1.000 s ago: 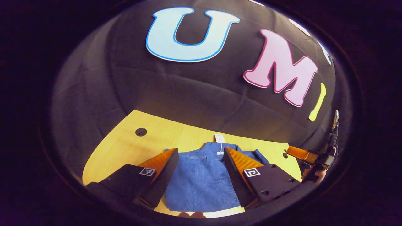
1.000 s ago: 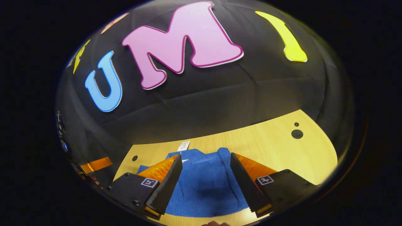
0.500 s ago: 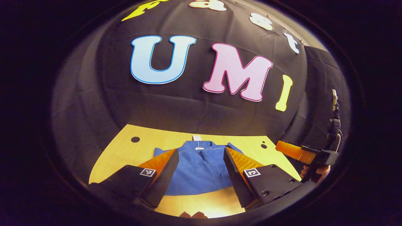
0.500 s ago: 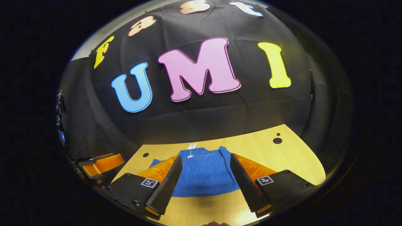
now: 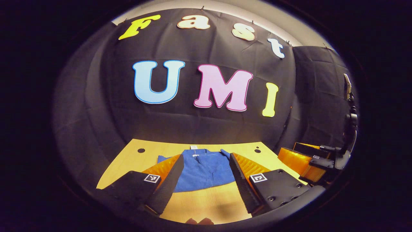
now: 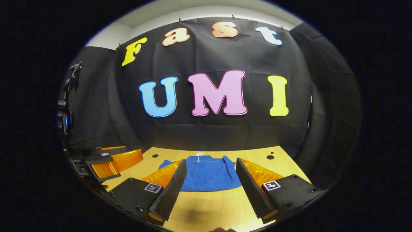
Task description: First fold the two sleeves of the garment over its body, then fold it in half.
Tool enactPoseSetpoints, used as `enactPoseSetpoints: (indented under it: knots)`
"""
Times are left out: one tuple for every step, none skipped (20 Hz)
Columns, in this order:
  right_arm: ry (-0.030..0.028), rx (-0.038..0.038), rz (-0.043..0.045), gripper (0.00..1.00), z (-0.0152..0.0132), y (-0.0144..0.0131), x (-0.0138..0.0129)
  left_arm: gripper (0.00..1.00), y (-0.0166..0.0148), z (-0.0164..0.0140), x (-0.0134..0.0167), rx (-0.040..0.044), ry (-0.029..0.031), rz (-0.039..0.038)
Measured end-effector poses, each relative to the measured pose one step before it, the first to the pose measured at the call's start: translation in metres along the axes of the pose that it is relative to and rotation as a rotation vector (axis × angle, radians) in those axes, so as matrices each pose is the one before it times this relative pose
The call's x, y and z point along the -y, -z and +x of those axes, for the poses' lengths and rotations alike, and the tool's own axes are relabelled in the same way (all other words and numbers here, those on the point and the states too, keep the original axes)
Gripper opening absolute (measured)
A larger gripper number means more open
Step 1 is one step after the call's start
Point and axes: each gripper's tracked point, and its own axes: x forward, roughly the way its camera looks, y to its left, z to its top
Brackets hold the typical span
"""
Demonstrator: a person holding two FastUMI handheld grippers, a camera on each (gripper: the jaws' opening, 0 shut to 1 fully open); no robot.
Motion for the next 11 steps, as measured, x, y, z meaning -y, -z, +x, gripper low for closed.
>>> enactPoseSetpoints:
  knots:
    - [-0.00033, 0.02514, -0.03589, 0.98, -0.01495, -0.00272, 0.00107, 0.83, -0.00885, -0.01262, -0.00004, 0.04375, -0.02523, -0.00284]
    - [-0.01175, 0.01994, -0.03795, 0.98, -0.01067, -0.00568, -0.00178, 0.83, -0.0122, -0.00897, -0.00002, 0.06684, -0.02748, -0.00449]
    - [-0.01548, 0.0142, -0.03358, 0.98, -0.00963, -0.00491, -0.00126, 0.81, -0.00662, -0.01356, 0.00133, 0.04065, -0.03509, -0.00601]
    - [-0.02937, -0.00429, -0.02283, 0.98, -0.01164, -0.00458, -0.00205, 0.79, -0.00066, -0.01392, 0.00131, 0.00668, -0.03186, -0.00633]
    - [-0.0325, 0.02467, -0.01195, 0.98, -0.01019, -0.00521, -0.00109, 0.82, 0.00168, -0.01615, 0.00585, 0.00323, -0.01627, -0.00761]
    - [-0.01443, 0.03984, -0.00197, 0.98, -0.00766, -0.00898, 0.00357, 0.81, -0.00343, -0.01176, 0.00435, 0.0295, -0.015, -0.00773]
    - [-0.01034, 0.04292, 0.00387, 0.99, -0.00534, -0.01351, 0.00521, 0.8, -0.00377, -0.00668, 0.00122, 0.02316, -0.02777, -0.0001]
    - [-0.00511, 0.02287, 0.0084, 0.93, -0.00808, -0.0089, 0.00343, 0.81, 0.0015, -0.00896, -0.00224, 0.01528, -0.03304, 0.00488]
    - [-0.00861, 0.015, 0.00888, 0.93, -0.00667, -0.00247, 0.00088, 0.79, 0.00176, -0.01018, 0.00058, 0.00287, -0.02922, 0.00902]
    - [-0.00979, -0.00079, 0.00671, 1.0, -0.00548, -0.00074, 0.00146, 0.84, -0.00021, -0.01014, 0.00316, -0.00018, -0.01863, 0.0079]
    - [-0.01527, -0.00841, 0.00512, 0.93, -0.00339, 0.00102, -0.00002, 0.81, 0.00014, -0.01111, 0.00433, -0.00837, -0.01334, 0.01077]
